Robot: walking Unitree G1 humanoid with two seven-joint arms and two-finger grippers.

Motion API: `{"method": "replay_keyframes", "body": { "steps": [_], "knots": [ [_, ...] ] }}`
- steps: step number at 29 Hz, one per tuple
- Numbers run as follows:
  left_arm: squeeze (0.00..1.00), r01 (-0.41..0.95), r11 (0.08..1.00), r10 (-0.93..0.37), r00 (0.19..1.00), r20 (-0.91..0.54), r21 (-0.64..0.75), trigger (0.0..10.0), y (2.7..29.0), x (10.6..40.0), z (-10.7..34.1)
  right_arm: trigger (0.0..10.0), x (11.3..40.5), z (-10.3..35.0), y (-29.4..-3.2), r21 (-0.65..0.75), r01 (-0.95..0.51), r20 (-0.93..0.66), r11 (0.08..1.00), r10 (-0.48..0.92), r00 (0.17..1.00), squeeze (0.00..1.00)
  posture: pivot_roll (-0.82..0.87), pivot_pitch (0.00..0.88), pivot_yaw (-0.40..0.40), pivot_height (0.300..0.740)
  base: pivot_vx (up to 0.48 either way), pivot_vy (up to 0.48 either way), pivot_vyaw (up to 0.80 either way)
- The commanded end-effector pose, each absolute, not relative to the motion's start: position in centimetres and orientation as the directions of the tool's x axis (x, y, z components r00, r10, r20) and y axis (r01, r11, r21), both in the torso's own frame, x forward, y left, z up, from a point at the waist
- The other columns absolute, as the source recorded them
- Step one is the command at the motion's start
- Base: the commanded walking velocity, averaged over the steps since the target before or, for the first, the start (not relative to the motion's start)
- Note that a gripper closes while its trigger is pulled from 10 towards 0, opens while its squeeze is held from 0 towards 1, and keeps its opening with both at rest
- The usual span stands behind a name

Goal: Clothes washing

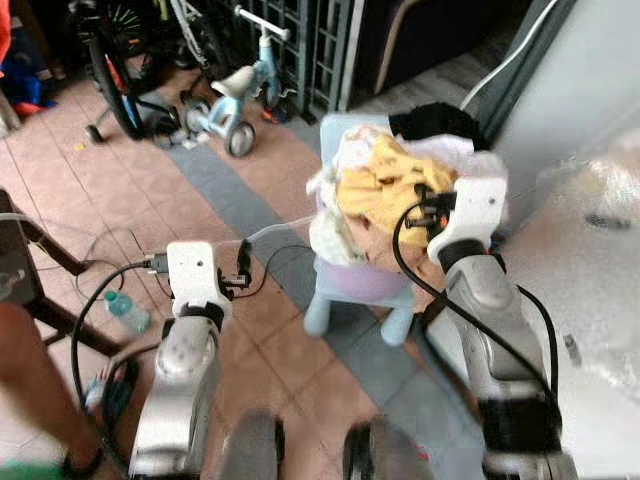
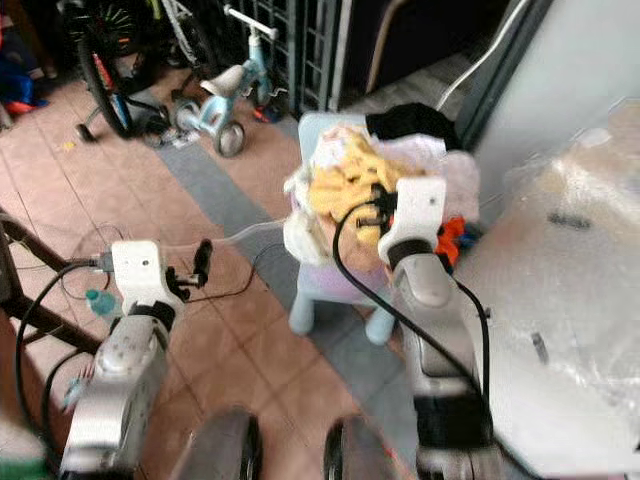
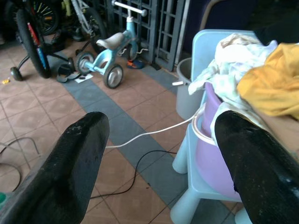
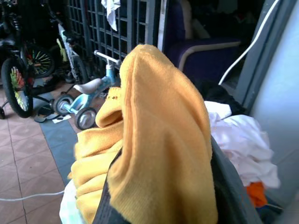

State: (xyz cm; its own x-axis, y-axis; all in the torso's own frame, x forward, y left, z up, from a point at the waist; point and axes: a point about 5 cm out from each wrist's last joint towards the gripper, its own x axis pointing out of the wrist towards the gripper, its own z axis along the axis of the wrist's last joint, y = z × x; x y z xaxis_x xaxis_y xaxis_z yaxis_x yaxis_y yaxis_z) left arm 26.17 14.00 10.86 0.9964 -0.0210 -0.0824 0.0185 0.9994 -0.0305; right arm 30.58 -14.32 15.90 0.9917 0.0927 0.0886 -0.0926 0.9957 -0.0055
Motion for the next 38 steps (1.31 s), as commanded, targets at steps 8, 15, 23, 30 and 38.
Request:
{"method": "replay_keyframes", "body": {
  "steps": [8,15,23,30,38],
  "knots": [
    [0.0,0.05,0.998,-0.052,0.997,-0.061,-0.045,10.0,13.6,26.2,11.0,10.0,30.9,16.8,-15.4,-0.054,-0.041,0.148,0.998,0.049,0.988,0.0,0.07,0.084,-0.011,0.74,0.0,0.0,-0.28],
    [0.0,0.077,0.995,-0.08,0.996,-0.044,-0.07,10.0,13.1,26.2,10.9,10.0,31.5,16.3,-15.6,-0.046,0.01,0.119,0.999,-0.004,0.993,0.0,0.06,0.068,-0.008,0.74,0.034,0.0,-0.34],
    [0.0,0.079,0.994,-0.081,0.996,-0.03,-0.069,10.0,13.2,26.4,11.0,10.0,33.0,18.9,-16.6,-0.055,0.036,0.212,0.998,-0.023,0.977,0.0,0.06,0.067,-0.01,0.74,0.247,0.0,-0.8],
    [0.0,0.075,0.996,-0.076,0.997,-0.022,-0.054,10.0,13.3,26.6,11.0,10.0,35.2,22.0,-17.7,-0.136,0.03,0.306,0.99,0.014,0.952,0.0,0.07,0.064,-0.015,0.74,0.294,0.0,-0.8],
    [0.0,0.089,0.995,-0.09,0.995,-0.032,-0.045,10.0,13.1,26.6,10.8,10.0,36.3,24.0,-16.8,-0.199,0.013,0.378,0.98,0.065,0.923,0.0,0.07,0.069,-0.011,0.74,0.335,0.0,-0.8]
  ]
}}
